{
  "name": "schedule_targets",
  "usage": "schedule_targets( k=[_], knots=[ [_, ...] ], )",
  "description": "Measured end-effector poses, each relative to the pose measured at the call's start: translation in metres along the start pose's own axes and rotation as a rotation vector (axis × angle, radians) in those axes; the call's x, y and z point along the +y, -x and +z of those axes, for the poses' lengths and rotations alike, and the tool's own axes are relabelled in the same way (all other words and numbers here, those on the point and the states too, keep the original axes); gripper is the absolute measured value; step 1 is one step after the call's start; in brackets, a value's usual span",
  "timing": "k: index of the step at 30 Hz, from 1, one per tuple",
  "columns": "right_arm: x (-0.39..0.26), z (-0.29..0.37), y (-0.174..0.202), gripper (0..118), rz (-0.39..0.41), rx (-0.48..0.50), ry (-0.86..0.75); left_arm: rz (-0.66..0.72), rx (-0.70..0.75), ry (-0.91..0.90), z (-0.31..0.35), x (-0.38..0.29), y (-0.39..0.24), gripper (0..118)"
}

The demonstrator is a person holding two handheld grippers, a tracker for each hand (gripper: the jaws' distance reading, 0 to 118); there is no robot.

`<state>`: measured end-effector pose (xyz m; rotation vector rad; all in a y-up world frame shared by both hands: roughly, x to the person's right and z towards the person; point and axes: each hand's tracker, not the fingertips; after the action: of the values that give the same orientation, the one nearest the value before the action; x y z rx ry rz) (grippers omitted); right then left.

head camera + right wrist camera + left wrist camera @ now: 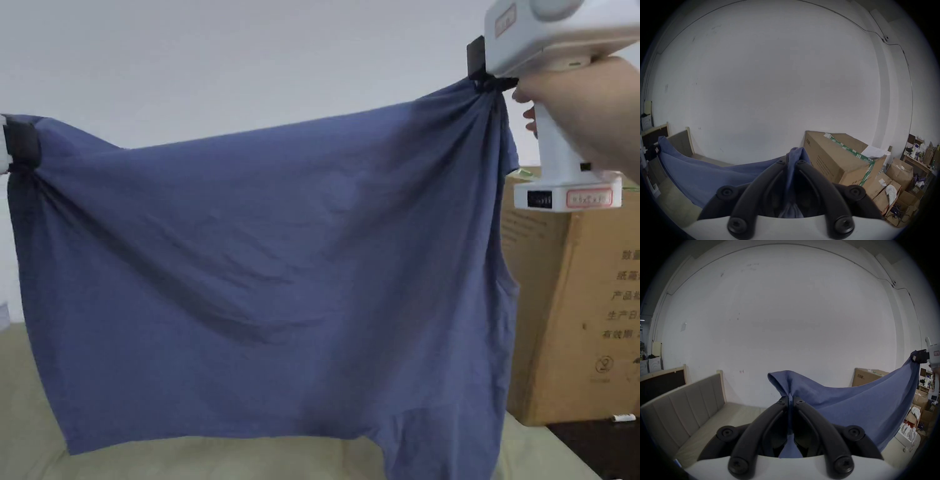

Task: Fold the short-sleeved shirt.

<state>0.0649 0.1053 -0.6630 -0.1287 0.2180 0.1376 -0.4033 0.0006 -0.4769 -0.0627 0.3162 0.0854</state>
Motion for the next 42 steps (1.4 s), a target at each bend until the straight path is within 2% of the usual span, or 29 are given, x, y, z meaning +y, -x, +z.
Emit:
schedule_targets(
  k=[2,4,8,12,14,17,20,23,25,29,33,35,36,37,38,39,40,41,42],
  knots=[
    [-0.053,-0.019,0.006,5,-0.015,-0.004,0.085,0.038,0.000,0.095,-0.008,-0.043,-0.001,4],
    [-0.118,-0.033,0.010,5,-0.068,0.018,0.191,0.064,0.010,0.205,-0.015,-0.098,0.004,4],
    [-0.265,-0.026,0.014,5,-0.140,0.069,0.428,0.088,-0.040,0.428,0.003,-0.215,0.014,4],
    [-0.369,0.038,0.005,5,-0.120,0.195,0.564,0.059,-0.107,0.530,0.081,-0.284,0.015,4],
    [-0.400,0.106,-0.002,5,-0.177,0.251,0.551,0.106,-0.159,0.531,0.132,-0.305,0.020,4],
    [-0.416,0.196,-0.013,5,-0.175,0.275,0.525,0.203,-0.216,0.453,0.210,-0.307,0.027,4],
    [-0.411,0.268,-0.026,5,-0.198,0.272,0.474,0.195,-0.163,0.349,0.272,-0.292,0.034,4],
    [-0.397,0.320,-0.030,5,-0.274,0.267,0.452,0.202,-0.173,0.355,0.301,-0.277,0.040,4],
    [-0.390,0.337,-0.032,5,-0.286,0.255,0.435,0.167,-0.154,0.349,0.313,-0.270,0.039,4],
    [-0.409,0.314,-0.033,5,-0.251,0.237,0.503,0.095,-0.133,0.462,0.290,-0.281,0.044,5],
    [-0.446,0.263,-0.024,5,-0.281,0.235,0.650,0.093,-0.115,0.601,0.248,-0.316,0.045,6],
    [-0.461,0.244,-0.018,5,-0.281,0.182,0.683,0.101,-0.099,0.642,0.235,-0.334,0.048,6],
    [-0.466,0.237,-0.016,5,-0.269,0.160,0.705,0.107,-0.094,0.649,0.229,-0.343,0.051,12],
    [-0.466,0.233,-0.015,8,-0.264,0.144,0.710,0.124,-0.085,0.648,0.228,-0.347,0.054,25],
    [-0.467,0.231,-0.015,24,-0.269,0.155,0.700,0.142,-0.088,0.651,0.228,-0.349,0.055,56],
    [-0.467,0.231,-0.015,53,-0.271,0.157,0.700,0.154,-0.089,0.648,0.229,-0.349,0.056,84],
    [-0.465,0.232,-0.013,90,-0.271,0.156,0.703,0.160,-0.090,0.633,0.242,-0.332,0.032,105],
    [-0.463,0.236,-0.017,116,-0.274,0.157,0.690,0.160,-0.099,0.594,0.248,-0.327,0.029,117],
    [-0.457,0.241,-0.017,118,-0.281,0.164,0.630,0.147,-0.101,0.570,0.251,-0.323,0.027,117]
  ],
)
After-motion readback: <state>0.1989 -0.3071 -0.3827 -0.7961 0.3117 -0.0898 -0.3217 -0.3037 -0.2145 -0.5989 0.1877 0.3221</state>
